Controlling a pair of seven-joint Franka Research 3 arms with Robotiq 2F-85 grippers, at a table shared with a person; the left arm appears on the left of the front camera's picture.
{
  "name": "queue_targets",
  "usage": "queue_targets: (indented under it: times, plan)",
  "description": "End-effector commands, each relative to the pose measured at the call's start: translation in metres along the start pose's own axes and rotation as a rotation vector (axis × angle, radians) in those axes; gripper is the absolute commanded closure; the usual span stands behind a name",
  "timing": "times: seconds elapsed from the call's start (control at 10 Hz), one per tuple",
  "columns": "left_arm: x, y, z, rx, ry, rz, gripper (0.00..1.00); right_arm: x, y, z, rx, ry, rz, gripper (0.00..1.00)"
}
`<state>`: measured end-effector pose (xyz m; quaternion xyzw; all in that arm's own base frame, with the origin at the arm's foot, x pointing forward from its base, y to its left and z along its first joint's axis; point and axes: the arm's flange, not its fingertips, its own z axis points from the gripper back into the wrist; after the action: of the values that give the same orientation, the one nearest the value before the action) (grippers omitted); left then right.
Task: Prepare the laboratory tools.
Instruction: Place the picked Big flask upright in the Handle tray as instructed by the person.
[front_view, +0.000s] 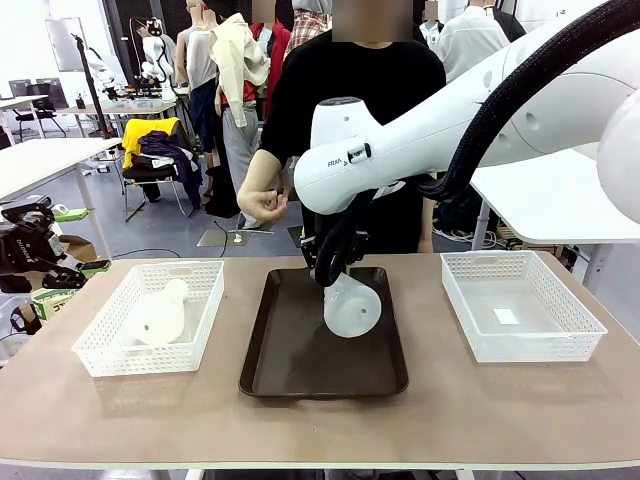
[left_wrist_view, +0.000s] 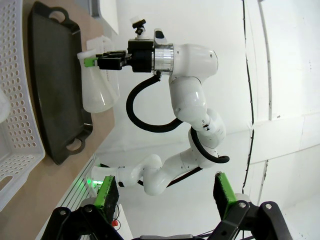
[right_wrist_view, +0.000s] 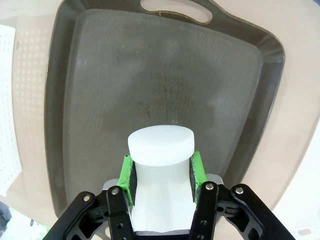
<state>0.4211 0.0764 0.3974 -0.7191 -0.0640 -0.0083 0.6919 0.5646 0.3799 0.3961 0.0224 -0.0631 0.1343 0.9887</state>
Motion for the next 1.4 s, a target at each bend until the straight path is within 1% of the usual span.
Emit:
queue_targets:
  times: [0.0,0.2,0.4,0.8,1.1,1.3]
  plan:
    - [0.000,-0.002,0.001,0.007,-0.006,-0.006,0.00,0.000,-0.001,0.000,-0.004,-0.002,0.005,1.00]
    - [0.000,-0.002,0.001,0.007,-0.006,-0.006,0.00,0.000,0.000,0.000,0.000,0.000,0.000,1.00]
    - [0.000,-0.002,0.001,0.007,-0.006,-0.006,0.00,-0.005,0.001,0.010,0.040,-0.011,0.058,1.00]
    - [0.000,-0.002,0.001,0.007,-0.006,-0.006,0.00,-0.017,-0.009,0.050,0.132,-0.109,0.159,1.00]
    - [0.000,-0.002,0.001,0.007,-0.006,-0.006,0.00,-0.021,-0.022,0.065,0.241,-0.218,0.275,1.00]
    - [0.000,-0.002,0.001,0.007,-0.006,-0.006,0.00,-0.022,-0.032,0.059,0.363,-0.300,0.447,1.00]
